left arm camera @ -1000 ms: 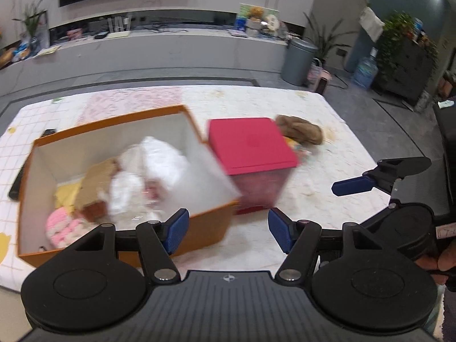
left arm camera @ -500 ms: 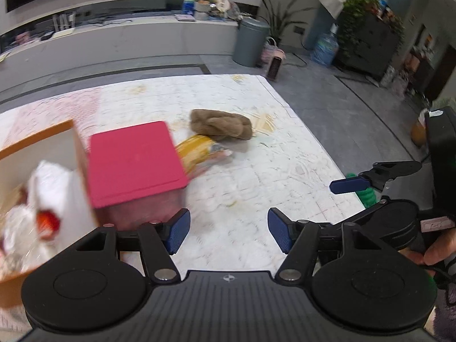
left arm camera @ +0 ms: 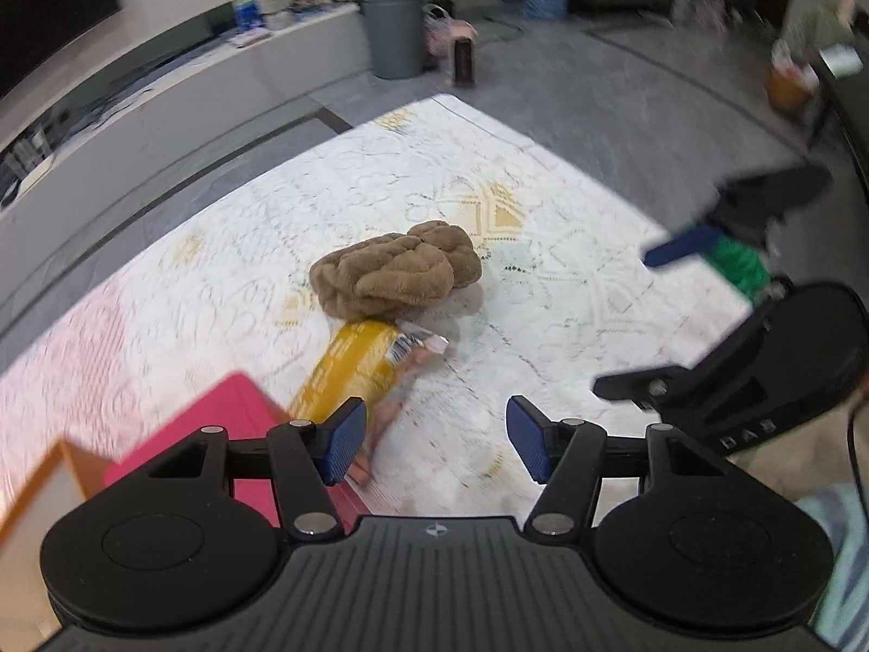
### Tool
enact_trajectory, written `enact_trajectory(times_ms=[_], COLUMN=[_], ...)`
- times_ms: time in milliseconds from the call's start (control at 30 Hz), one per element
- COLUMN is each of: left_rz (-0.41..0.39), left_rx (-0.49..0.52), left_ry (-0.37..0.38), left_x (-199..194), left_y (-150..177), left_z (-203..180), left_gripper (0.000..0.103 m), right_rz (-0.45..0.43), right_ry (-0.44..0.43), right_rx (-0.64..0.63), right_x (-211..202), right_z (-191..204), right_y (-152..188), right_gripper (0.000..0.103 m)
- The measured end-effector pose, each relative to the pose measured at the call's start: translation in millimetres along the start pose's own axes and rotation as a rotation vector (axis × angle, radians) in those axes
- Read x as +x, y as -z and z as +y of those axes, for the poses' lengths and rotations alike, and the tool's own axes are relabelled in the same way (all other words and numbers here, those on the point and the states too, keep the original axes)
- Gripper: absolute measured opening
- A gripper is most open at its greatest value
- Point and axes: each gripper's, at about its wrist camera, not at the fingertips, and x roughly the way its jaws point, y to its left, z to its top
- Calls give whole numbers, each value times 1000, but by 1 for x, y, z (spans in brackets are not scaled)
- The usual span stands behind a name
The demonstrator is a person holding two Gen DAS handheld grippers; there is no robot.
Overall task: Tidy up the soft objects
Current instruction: 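Move both tools back toward the brown fluffy toy and yellow snack bag, then grasp the brown fluffy toy with the right tool while the left tool grasps the yellow snack bag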
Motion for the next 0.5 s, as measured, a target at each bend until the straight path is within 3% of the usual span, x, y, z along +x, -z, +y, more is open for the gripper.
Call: enact_trajectory(times_ms=[267,500], left_rz=[100,164], left_rx=[138,171], left_ry=[47,60], left_x=[45,79], left_y=[-19,-32], left_z=[11,30], left_gripper=[72,79], right_rz=[-30,-39], right_ry=[37,37], right_rx=[-291,-485], right_x=[55,91], right_z=[0,-1], right_y=[-37,-61], right_gripper=[86,87])
